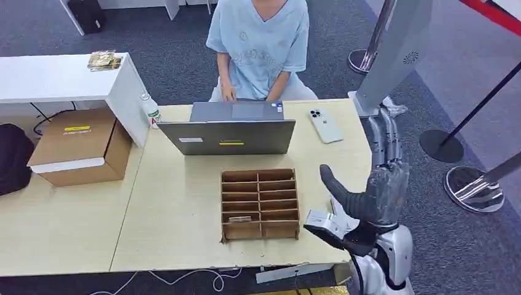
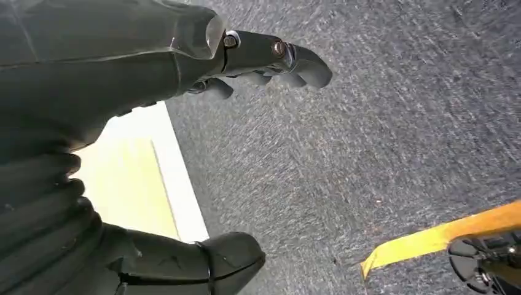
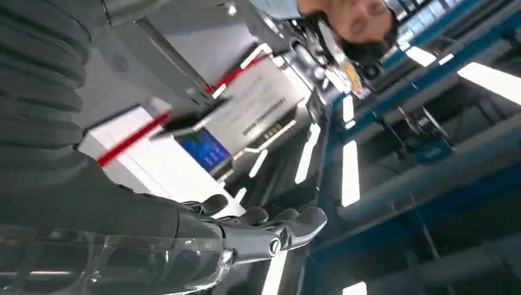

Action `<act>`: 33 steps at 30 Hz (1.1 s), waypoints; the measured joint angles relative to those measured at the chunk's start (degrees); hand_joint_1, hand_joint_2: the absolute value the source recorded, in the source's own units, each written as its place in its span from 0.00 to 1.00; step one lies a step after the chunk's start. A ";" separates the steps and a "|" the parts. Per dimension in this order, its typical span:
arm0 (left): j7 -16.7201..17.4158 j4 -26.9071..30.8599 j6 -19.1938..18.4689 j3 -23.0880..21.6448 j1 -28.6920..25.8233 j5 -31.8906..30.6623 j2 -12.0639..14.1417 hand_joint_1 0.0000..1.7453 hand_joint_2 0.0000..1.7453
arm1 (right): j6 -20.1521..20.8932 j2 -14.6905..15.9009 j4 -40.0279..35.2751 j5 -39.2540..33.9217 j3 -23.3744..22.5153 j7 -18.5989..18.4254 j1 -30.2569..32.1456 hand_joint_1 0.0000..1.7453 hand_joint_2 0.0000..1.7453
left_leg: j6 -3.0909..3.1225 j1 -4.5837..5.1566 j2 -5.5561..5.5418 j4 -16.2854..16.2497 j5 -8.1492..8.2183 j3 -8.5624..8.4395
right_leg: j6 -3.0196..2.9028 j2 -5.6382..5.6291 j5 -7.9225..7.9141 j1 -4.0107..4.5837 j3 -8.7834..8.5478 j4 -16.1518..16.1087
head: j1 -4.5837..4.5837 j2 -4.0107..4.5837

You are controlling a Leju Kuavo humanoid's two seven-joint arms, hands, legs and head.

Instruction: Pass the card to the sensor for recognition and then transmit it.

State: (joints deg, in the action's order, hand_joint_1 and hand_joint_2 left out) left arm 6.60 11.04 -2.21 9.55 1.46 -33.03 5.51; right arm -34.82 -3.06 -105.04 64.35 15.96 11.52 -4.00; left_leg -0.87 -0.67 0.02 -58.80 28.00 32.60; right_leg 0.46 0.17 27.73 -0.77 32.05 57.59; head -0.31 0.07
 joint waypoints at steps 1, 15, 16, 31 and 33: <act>-0.04 0.00 -0.04 0.02 0.01 -0.24 0.04 0.00 1.00 | -0.79 0.24 0.20 1.40 0.72 -0.77 -1.32 0.00 1.00 | 0.00 0.00 0.00 0.00 0.00 0.00 | -0.01 -0.01 -0.01 0.00 0.00 0.00 | 0.02 0.00; -0.61 0.00 0.06 1.18 0.11 -1.27 0.02 0.00 1.00 | 2.70 1.49 11.62 14.42 7.97 -9.11 -22.06 0.00 1.00 | -0.03 -0.01 0.00 0.00 -0.09 0.01 | -0.04 -0.05 -0.06 0.01 0.04 0.06 | 0.02 0.00; -0.68 0.00 0.04 1.46 0.10 -1.42 0.02 0.00 1.00 | 4.32 1.49 12.97 14.79 8.37 -10.03 -24.12 0.00 1.00 | -0.02 -0.01 -0.01 0.00 -0.10 0.02 | -0.04 -0.02 -0.06 0.01 0.04 0.06 | 0.02 0.00; -0.74 0.00 -0.17 3.48 0.09 -3.17 -0.02 0.00 1.00 | 17.73 -1.20 36.72 15.93 10.60 -16.30 -46.41 0.00 1.00 | -0.06 -0.01 -0.02 -0.01 -0.16 0.07 | -0.08 -0.02 -0.15 0.01 0.11 0.09 | 0.02 0.00; -0.74 0.00 -0.22 3.63 0.08 -3.39 -0.04 0.00 1.00 | 18.91 -1.59 39.86 16.50 10.64 -16.96 -48.84 0.00 1.00 | -0.06 -0.01 -0.03 -0.01 -0.16 0.07 | -0.08 -0.01 -0.15 0.01 0.11 0.09 | 0.00 0.00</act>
State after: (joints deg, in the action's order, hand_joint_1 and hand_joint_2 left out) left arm 5.86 11.04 -2.43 13.18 1.54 -36.41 5.47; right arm -15.91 -4.65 -65.19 80.85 26.60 -5.44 -52.84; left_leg -0.93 -0.68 0.00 -58.81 27.84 32.67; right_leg 0.38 0.15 27.58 -0.77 32.16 57.68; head -0.31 0.07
